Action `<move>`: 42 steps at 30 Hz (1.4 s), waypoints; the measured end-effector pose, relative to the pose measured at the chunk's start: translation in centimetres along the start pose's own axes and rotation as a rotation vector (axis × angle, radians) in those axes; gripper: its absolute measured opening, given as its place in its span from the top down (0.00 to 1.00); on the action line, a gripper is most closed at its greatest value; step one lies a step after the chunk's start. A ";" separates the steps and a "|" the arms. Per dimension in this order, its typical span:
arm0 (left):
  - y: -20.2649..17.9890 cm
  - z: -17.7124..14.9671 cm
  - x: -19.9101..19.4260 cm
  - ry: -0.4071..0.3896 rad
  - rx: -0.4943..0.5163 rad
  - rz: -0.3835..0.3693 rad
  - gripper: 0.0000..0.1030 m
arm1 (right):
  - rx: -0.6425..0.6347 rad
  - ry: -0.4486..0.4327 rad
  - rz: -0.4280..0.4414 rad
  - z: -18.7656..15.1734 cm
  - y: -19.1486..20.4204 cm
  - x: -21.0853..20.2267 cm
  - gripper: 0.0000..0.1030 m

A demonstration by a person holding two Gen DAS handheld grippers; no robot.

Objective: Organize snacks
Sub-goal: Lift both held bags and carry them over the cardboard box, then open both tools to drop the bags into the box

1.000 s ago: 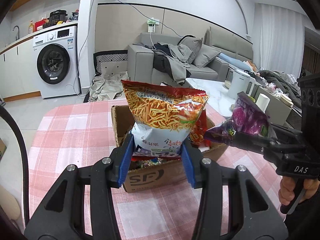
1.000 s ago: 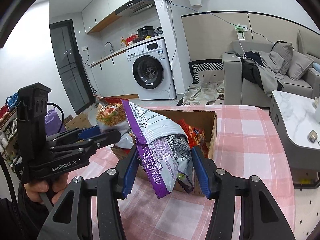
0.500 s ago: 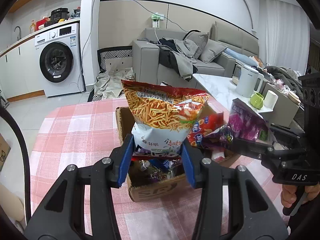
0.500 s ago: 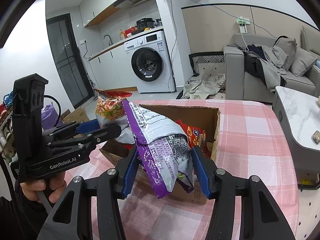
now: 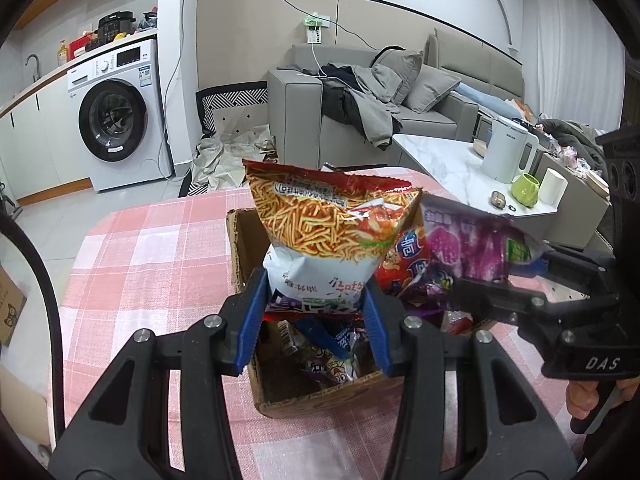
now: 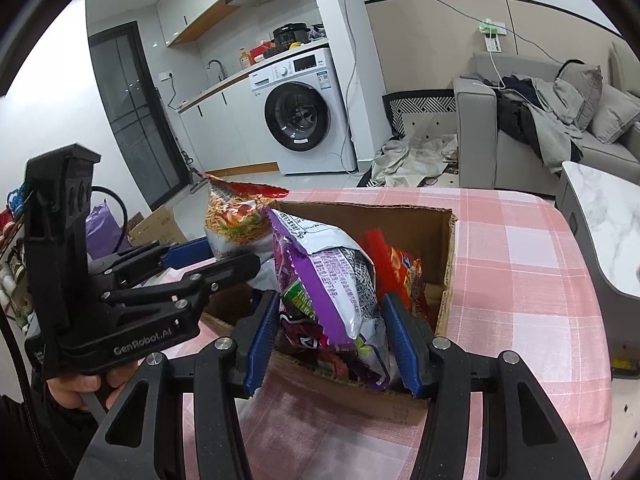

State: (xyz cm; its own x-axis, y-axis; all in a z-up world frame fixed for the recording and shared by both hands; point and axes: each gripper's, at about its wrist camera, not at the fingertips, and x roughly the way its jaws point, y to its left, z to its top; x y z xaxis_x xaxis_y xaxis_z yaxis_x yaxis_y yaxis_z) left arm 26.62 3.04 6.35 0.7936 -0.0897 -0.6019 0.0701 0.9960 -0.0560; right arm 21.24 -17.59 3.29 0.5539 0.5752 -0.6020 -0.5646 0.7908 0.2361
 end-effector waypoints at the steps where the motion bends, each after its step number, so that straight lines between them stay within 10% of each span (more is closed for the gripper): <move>1: -0.1 0.1 0.2 0.001 0.002 -0.001 0.58 | 0.007 0.001 -0.001 0.1 -0.3 0.2 0.48; 30: -1.3 1.8 5.9 0.032 0.036 0.011 0.57 | -0.004 0.010 -0.055 1.0 -2.1 1.5 0.42; 34: -1.0 1.4 4.8 0.026 0.021 -0.003 0.43 | -0.019 -0.037 -0.074 0.8 -2.0 -0.4 0.14; 42: 0.1 -1.0 0.0 -0.035 -0.024 -0.032 0.13 | -0.039 -0.107 -0.072 -0.8 -1.9 -3.2 0.00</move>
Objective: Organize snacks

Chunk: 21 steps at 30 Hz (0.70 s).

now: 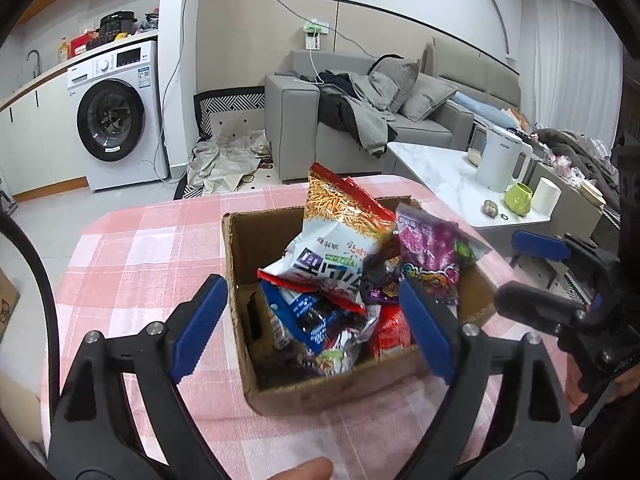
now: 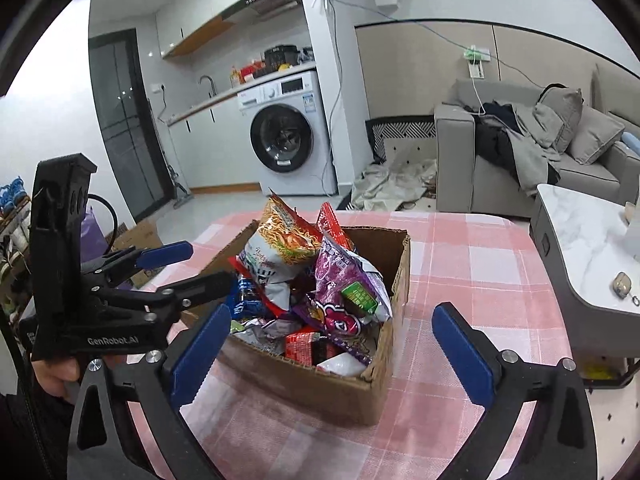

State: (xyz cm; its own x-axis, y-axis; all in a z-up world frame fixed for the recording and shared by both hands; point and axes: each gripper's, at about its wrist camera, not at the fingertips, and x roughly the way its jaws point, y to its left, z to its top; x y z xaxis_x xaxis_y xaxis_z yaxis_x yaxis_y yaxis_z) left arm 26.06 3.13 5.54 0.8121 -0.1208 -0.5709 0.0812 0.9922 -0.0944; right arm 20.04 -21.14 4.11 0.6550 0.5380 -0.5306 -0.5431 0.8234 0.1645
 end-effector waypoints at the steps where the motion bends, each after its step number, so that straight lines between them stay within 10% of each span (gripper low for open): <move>1: 0.1 -0.3 -0.6 -0.009 -0.001 -0.007 0.10 | -0.003 -0.012 0.009 -0.4 0.0 -0.4 0.00; 21: 1.8 -8.7 -8.3 -0.110 -0.043 0.058 0.01 | -0.050 -0.150 0.016 -6.0 2.3 -3.6 0.00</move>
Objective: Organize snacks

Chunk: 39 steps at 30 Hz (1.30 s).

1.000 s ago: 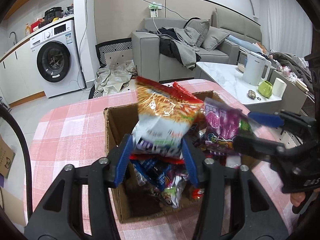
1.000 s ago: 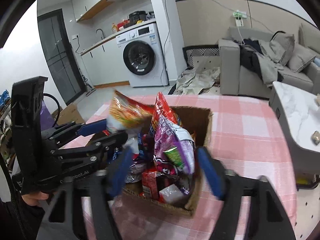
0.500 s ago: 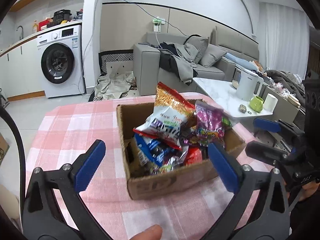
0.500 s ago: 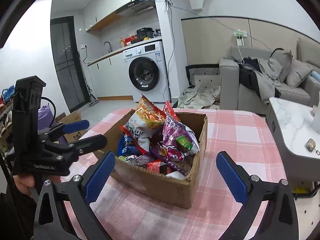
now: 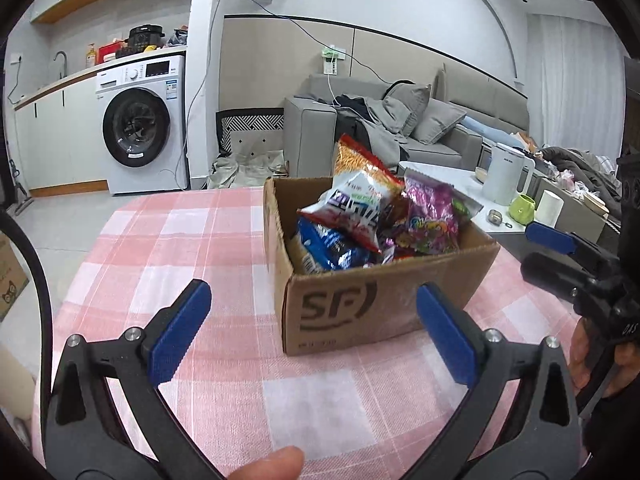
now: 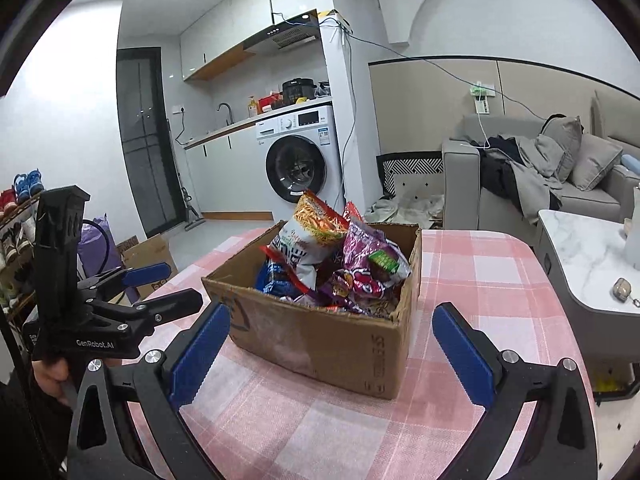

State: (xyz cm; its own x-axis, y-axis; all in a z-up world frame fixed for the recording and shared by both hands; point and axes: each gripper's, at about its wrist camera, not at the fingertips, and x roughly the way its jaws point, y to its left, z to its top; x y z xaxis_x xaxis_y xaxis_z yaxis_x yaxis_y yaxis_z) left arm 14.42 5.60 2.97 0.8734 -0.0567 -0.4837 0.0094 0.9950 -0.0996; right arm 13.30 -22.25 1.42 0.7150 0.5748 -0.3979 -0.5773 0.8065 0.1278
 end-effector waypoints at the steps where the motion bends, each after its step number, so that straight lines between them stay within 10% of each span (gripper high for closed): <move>1: 0.1 -0.4 -0.2 -0.009 -0.003 0.005 0.01 | -0.005 -0.006 -0.002 -0.3 0.0 0.0 0.00; 39: -0.8 -3.2 -0.8 -0.107 0.042 0.052 0.01 | -0.076 -0.111 -0.061 -4.3 1.0 -0.5 0.00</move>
